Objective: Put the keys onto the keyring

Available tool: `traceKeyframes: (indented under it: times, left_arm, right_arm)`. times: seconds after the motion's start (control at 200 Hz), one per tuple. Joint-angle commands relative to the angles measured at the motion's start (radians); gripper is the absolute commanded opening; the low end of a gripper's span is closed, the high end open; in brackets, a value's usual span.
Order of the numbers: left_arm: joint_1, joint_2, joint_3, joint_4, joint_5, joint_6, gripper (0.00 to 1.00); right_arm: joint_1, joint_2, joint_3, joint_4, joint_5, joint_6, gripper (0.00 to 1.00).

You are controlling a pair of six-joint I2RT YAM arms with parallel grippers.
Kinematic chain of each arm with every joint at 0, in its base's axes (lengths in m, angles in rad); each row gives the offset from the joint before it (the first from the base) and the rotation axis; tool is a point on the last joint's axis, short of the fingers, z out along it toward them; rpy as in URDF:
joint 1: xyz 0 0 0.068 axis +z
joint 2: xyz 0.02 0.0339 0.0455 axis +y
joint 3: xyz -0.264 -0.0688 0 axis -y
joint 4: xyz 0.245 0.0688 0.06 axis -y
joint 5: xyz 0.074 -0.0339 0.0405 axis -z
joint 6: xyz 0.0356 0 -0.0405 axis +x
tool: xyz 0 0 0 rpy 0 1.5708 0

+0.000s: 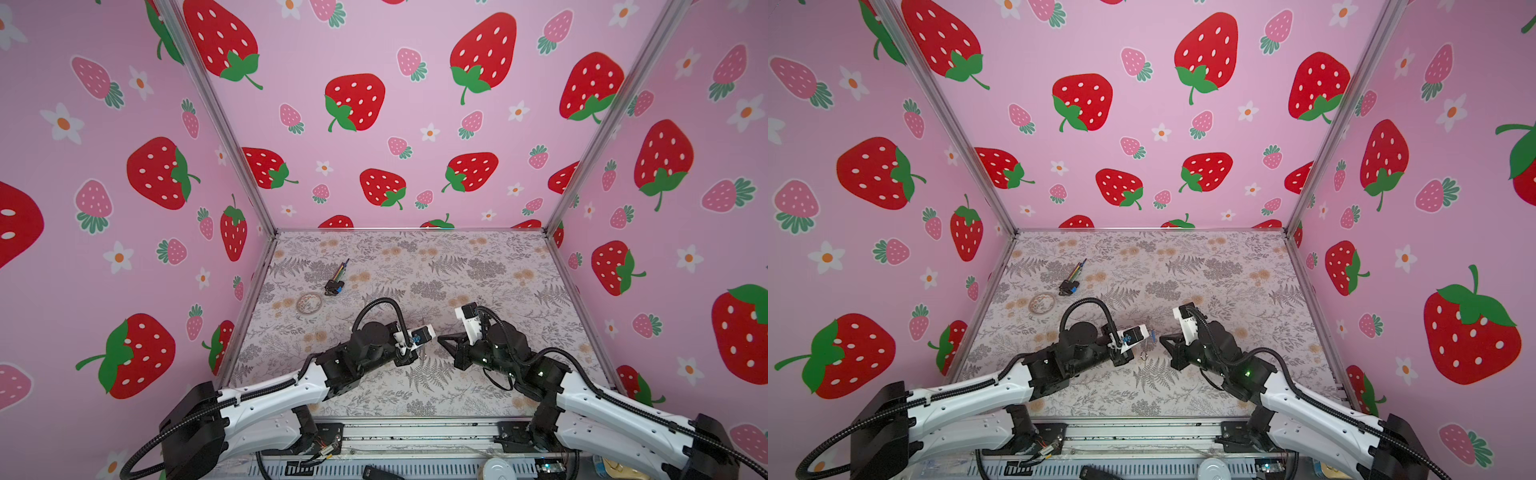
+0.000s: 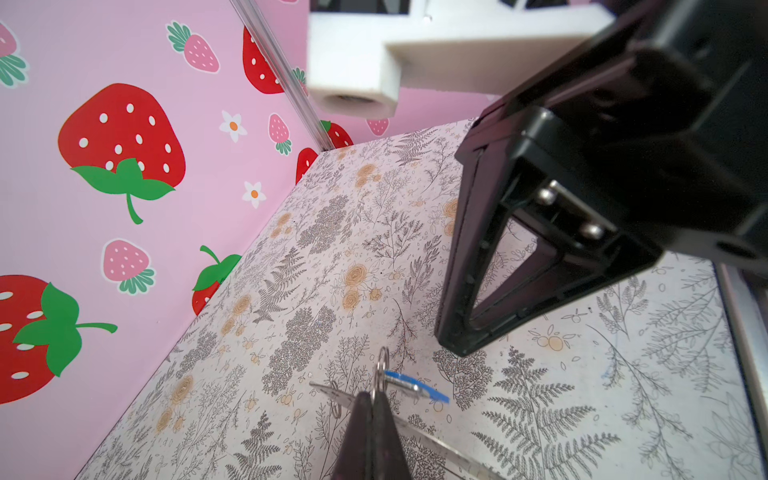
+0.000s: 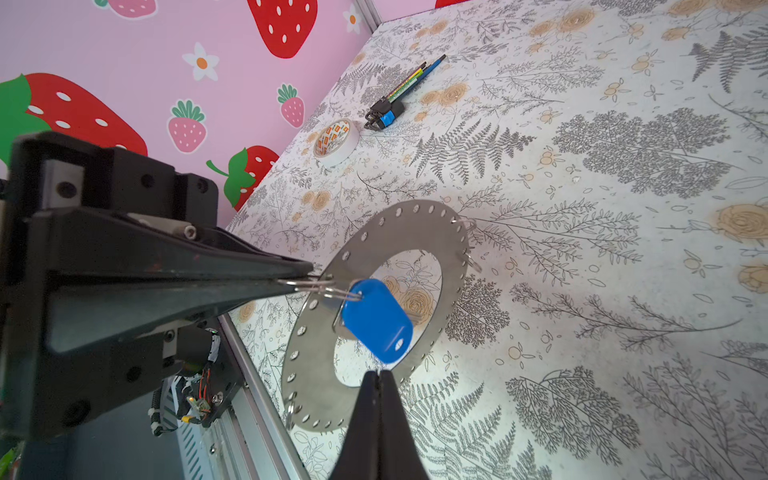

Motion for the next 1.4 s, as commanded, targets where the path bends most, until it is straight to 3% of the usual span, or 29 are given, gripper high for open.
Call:
traceKeyframes:
  times: [0.0,0.07,0.255,0.43,0.77,0.975,1.171,1.391]
  left_arm:
    - [0.005,0.003,0.050,0.049,0.018,-0.003,0.00]
    - [0.005,-0.001,0.045,0.058,0.039,0.000,0.00]
    - [0.005,-0.013,0.031,0.082,0.111,0.009,0.00]
    - [0.008,-0.021,0.018,0.102,0.203,0.016,0.00]
    - [0.013,-0.062,-0.045,0.210,0.326,0.048,0.00]
    - [0.014,-0.070,-0.056,0.214,0.352,0.076,0.00]
    - [0.014,-0.070,-0.057,0.210,0.360,0.096,0.00]
    - [0.015,-0.067,-0.056,0.204,0.376,0.104,0.00]
  right_arm:
    - [-0.005,-0.036,-0.016,0.006,0.027,-0.005,0.00]
    - [-0.004,-0.052,-0.017,0.005,0.041,-0.045,0.00]
    - [0.007,-0.085,-0.025,0.035,0.042,-0.185,0.20]
    - [0.037,-0.098,-0.027,0.057,-0.028,-0.394,0.27]
    - [0.068,-0.243,-0.093,0.073,-0.061,-0.629,0.19]
    - [0.073,-0.331,-0.117,0.073,-0.072,-0.702,0.10]
    - [0.074,-0.353,-0.126,0.102,-0.162,-0.780,0.11]
    - [0.074,-0.285,-0.082,0.061,-0.166,-0.831,0.14]
